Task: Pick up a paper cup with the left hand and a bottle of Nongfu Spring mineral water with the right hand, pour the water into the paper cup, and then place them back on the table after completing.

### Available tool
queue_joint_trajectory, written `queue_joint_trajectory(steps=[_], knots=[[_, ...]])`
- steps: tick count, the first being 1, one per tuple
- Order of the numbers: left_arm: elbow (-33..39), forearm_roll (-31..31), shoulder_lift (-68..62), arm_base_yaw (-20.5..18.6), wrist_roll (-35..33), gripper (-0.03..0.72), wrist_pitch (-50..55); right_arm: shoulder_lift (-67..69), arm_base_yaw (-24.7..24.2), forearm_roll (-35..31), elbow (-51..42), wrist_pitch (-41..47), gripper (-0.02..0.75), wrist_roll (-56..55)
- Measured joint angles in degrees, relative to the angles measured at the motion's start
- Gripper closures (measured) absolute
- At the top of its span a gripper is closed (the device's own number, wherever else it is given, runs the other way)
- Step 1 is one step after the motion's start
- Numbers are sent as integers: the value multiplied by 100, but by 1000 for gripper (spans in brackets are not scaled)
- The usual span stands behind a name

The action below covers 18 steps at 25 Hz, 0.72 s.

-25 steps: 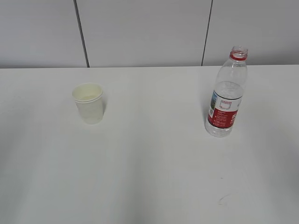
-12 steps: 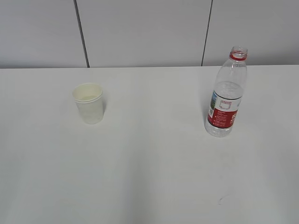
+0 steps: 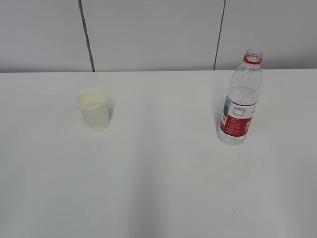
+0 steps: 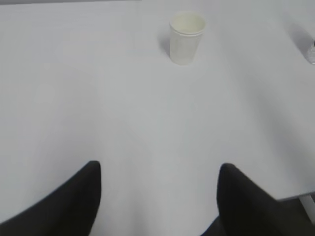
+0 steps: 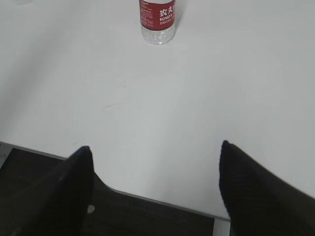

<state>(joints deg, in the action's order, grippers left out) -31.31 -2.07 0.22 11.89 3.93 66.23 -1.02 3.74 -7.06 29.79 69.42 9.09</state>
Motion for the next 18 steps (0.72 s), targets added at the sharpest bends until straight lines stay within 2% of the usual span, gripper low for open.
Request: queue_joint_trajectory(steps=[14, 18], knots=[[139, 17, 0, 0, -21, 230, -276, 0, 0, 105, -157, -279, 150, 51], [139, 23, 0, -163, -21, 230, -276, 0, 0, 105, -157, -279, 150, 61]])
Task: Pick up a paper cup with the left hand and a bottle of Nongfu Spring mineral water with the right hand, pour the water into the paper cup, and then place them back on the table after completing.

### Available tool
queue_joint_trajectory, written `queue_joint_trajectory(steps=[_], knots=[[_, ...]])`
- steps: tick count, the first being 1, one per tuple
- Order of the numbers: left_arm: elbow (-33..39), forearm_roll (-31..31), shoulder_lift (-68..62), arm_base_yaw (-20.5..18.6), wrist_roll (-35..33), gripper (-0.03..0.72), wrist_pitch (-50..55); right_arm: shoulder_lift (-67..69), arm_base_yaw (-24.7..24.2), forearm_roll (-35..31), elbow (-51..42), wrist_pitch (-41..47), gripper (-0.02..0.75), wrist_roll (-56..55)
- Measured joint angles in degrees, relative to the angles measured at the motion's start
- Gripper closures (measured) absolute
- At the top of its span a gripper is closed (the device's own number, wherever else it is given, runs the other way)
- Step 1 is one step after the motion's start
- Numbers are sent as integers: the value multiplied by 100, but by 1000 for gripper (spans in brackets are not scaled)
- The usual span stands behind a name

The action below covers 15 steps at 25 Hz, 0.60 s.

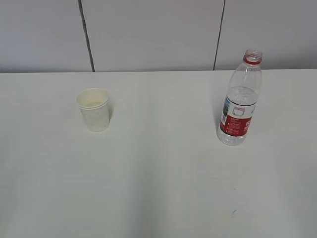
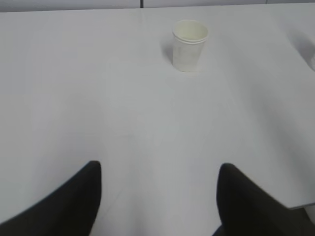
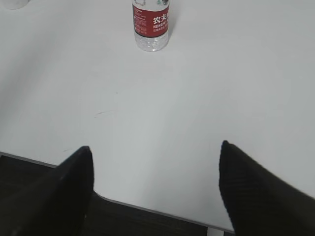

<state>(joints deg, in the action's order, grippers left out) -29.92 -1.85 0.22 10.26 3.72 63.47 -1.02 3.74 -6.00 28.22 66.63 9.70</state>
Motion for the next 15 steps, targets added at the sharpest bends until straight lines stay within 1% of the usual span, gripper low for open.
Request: queue_joint_trajectory(steps=[7, 9, 15], knots=[[7, 0, 0, -633, -6, 249, 0, 0, -171, 0, 0, 0, 150, 0], [7, 0, 0, -696, -6, 253, 0, 0, -171, 0, 0, -2, 150, 0], [7, 0, 0, -696, -6, 277, 0, 0, -171, 0, 0, -2, 150, 0]])
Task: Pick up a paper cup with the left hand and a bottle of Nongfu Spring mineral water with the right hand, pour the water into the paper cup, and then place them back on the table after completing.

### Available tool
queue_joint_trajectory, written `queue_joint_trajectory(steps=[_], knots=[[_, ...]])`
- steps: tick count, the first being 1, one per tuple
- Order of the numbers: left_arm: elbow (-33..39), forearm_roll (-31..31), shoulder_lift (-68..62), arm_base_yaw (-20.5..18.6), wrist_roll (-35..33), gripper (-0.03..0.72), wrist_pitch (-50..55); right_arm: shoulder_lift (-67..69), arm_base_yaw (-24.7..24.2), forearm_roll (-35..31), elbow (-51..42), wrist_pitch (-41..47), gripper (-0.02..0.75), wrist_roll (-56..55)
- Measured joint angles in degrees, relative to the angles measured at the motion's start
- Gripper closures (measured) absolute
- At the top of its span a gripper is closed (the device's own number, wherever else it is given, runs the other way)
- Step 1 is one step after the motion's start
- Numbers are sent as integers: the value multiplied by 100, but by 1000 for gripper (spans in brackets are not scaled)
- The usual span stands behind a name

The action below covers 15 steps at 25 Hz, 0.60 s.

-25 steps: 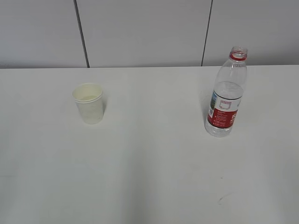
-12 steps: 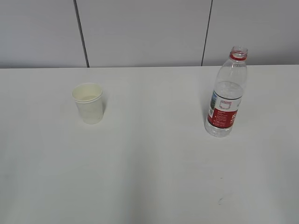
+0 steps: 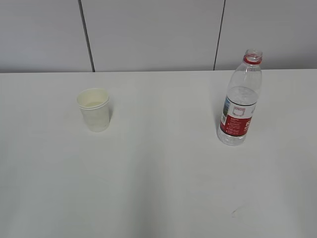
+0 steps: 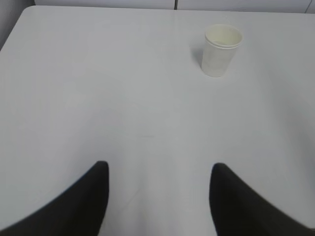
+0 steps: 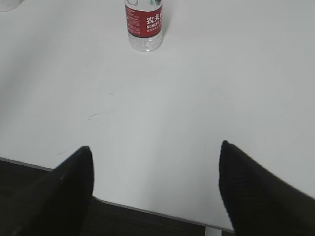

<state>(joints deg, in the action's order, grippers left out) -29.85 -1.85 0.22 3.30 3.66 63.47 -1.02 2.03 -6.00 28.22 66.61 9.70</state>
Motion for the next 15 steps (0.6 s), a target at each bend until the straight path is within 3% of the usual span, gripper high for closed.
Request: queue_joint_trajectory(steps=[15], knots=[[0, 0, 0, 0, 0, 316, 0, 0, 0, 0, 0, 0, 150, 2]])
